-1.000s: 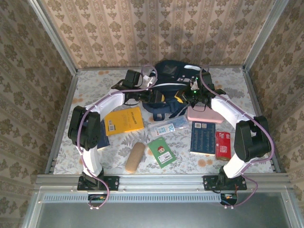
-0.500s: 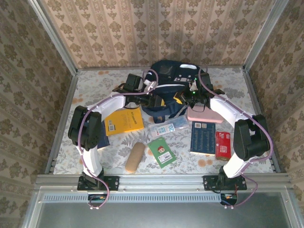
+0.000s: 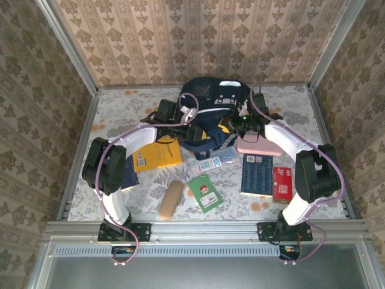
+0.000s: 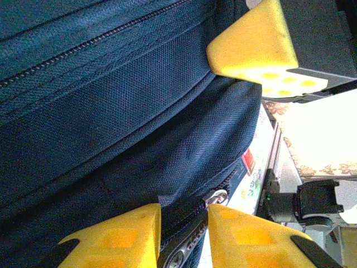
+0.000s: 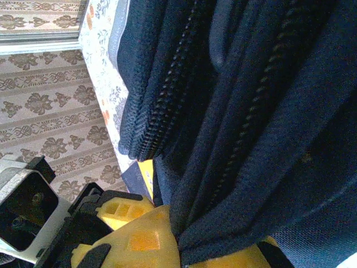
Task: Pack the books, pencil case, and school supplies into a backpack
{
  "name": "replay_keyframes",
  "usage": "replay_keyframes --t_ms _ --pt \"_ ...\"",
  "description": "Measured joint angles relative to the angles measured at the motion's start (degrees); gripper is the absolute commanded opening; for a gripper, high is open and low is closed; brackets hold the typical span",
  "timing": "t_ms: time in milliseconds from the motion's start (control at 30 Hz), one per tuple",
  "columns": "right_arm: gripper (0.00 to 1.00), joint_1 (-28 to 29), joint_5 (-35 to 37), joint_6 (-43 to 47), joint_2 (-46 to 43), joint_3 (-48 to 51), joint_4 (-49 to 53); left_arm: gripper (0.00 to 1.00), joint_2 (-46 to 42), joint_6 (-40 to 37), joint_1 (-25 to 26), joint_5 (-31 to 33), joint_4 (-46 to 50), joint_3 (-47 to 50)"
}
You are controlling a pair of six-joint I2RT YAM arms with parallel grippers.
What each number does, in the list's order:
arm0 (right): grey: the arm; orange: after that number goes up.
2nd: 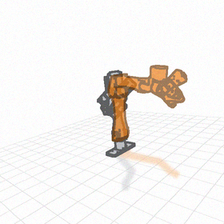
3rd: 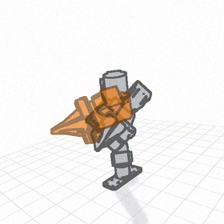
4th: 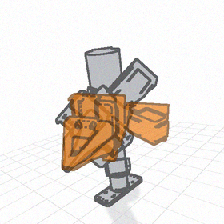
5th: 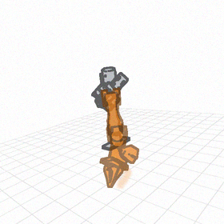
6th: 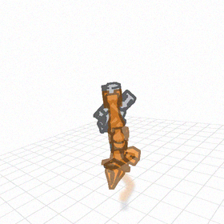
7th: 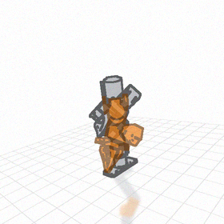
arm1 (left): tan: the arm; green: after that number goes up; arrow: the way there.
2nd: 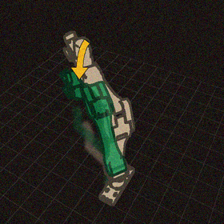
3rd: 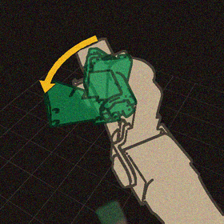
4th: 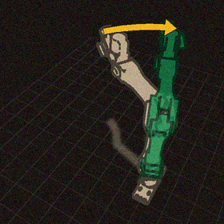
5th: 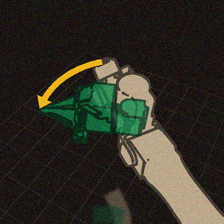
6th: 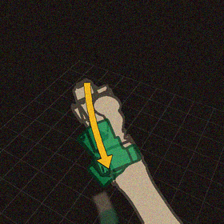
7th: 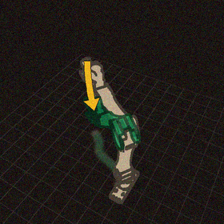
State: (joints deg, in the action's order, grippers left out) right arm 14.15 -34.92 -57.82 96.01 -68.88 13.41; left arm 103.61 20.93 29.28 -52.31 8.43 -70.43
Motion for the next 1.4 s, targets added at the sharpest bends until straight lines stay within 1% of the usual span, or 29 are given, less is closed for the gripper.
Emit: replay_keyframes --t_ms 100,200,267,333,367,567,600,833,967,1267,1400 --pt "0.00 0.00 -0.26 -0.04 0.55 0.00 0.00 0.26 -0.11 0.76 0.02 -0.04 -1.20 0.87" --pt "0.00 0.00 -0.31 -0.26 0.87 0.00 0.00 0.31 -0.11 1.38 0.28 -0.02 -1.77 1.36" --pt "0.00 0.00 -0.31 -0.42 0.90 0.00 0.00 0.36 -0.11 1.62 0.57 -0.02 -2.27 1.55" --pt "0.00 0.00 -0.31 -0.44 0.90 0.00 0.00 0.35 -0.22 2.03 0.83 -0.04 -2.84 1.95" --pt "0.00 0.00 -0.31 -0.44 0.92 0.00 0.00 0.32 -0.31 2.10 0.98 0.00 -3.26 2.25" --pt "0.00 0.00 -0.33 -0.66 1.22 0.00 -0.59 0.01 -0.96 3.21 1.64 -0.87 -4.33 4.52" --pt "0.00 0.00 -0.33 -0.66 1.38 0.00 -0.66 0.00 -1.03 3.43 2.03 -0.92 -4.37 4.68" --pt "0.00 -0.02 -0.31 -0.81 1.62 0.00 -0.68 0.00 -1.90 3.54 2.51 -0.15 -4.33 4.72" --pt "0.00 -0.11 -0.20 -0.57 1.62 -0.02 -0.46 0.00 -3.43 2.82 2.47 1.81 -2.75 4.68" --pt "0.00 -0.17 1.90 1.33 1.62 -0.44 2.38 0.00 -6.64 -3.30 2.19 10.71 6.29 3.72" --pt "0.00 -0.17 3.04 2.23 1.62 -1.14 3.82 0.00 -7.23 -6.60 2.34 15.61 10.62 2.95"
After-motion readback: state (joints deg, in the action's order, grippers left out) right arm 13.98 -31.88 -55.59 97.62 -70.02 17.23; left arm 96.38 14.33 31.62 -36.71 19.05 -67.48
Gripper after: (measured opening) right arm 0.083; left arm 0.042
